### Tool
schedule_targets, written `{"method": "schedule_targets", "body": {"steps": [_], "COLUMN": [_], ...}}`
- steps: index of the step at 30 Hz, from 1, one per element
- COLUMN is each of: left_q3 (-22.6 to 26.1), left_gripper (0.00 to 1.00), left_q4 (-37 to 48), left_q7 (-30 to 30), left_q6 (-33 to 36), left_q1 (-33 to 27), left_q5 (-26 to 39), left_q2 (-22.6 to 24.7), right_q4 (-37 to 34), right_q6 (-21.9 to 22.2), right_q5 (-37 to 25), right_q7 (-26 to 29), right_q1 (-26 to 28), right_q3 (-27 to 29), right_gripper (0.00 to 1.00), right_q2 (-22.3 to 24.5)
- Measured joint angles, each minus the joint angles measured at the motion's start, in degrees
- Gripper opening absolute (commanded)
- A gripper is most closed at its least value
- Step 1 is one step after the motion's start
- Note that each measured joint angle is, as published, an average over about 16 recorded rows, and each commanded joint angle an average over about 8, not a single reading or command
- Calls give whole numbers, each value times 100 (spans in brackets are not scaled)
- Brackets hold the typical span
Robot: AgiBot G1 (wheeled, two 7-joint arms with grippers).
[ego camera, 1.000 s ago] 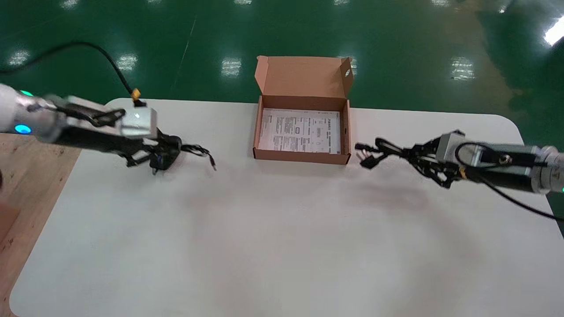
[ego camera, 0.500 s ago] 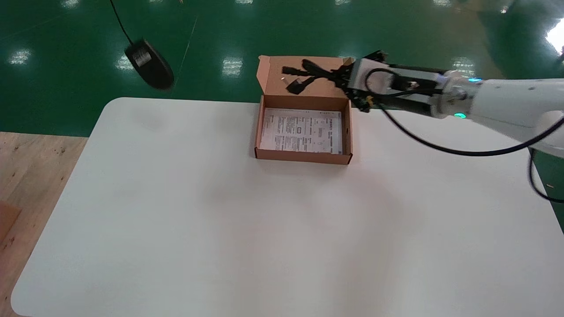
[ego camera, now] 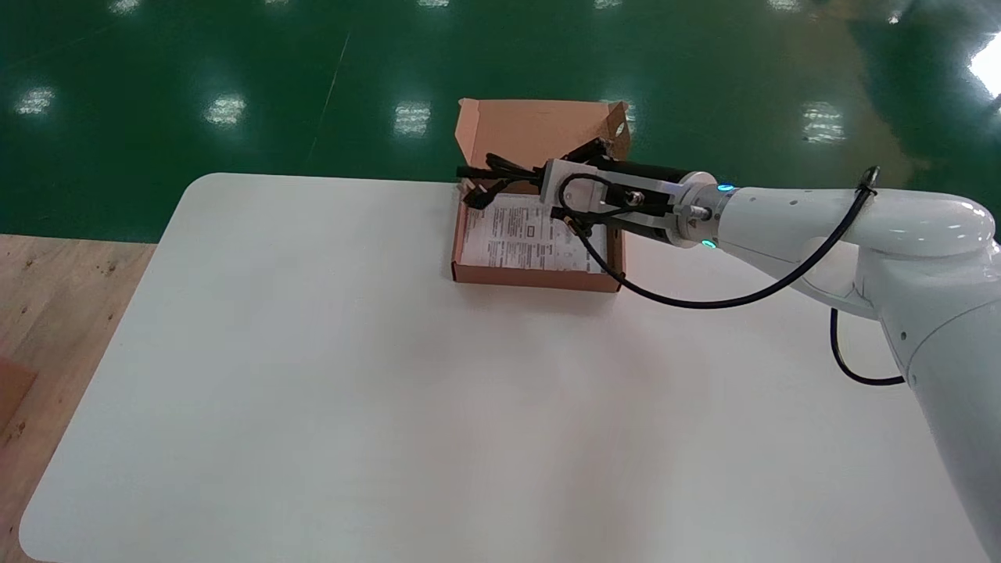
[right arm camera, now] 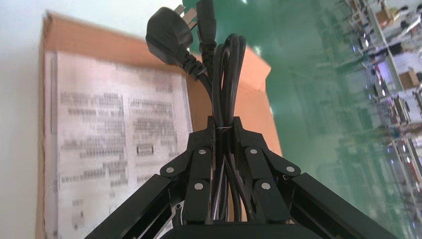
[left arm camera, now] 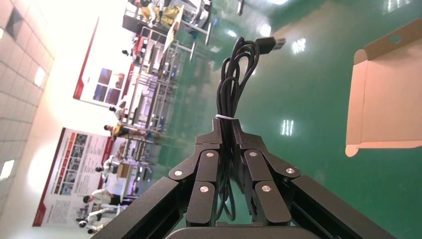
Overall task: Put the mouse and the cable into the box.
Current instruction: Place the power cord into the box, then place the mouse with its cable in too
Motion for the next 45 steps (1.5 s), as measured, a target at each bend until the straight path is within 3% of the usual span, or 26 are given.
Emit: {"method": "schedule_targets", "body": {"steps": [4,11,12,13,23,31,45], "left_q3": [-75,-108,-111,-114,-146,-230,-517], "left_gripper": [0,0,0,0,0,0,0], "left_q4": [318,858,926,991,1472,1753,1940], "left_q7": [347,765,811,854,1133,1263,1371], "left_q6": [-22,-7,2,13,222,370,-256], "left_q1": [-19,-139,-156,-174,-309,-205,767], "left_q5": [-110,-156,-160,-166,-231,-379,-897], "left_q2": [126,349,376,401,603,922,1767], "right_q4": [45,185,207,230,394,241,-383], "right_q6": [199,546,591,635,886,1043,907], "right_q5": [33,109,123,137,309,550,1044], "right_q7": [-3,89,107,125,324,482,610], "right_q1": [-81,-196,-210,-223,-267,-7,830], "right_q3": [-81,-270,-300,-332,-667,-748,-442], "right_gripper": [3,87,97,100,100,100,100], "right_q2": [-23,-36,-37,-38,-27,114,1174]}}
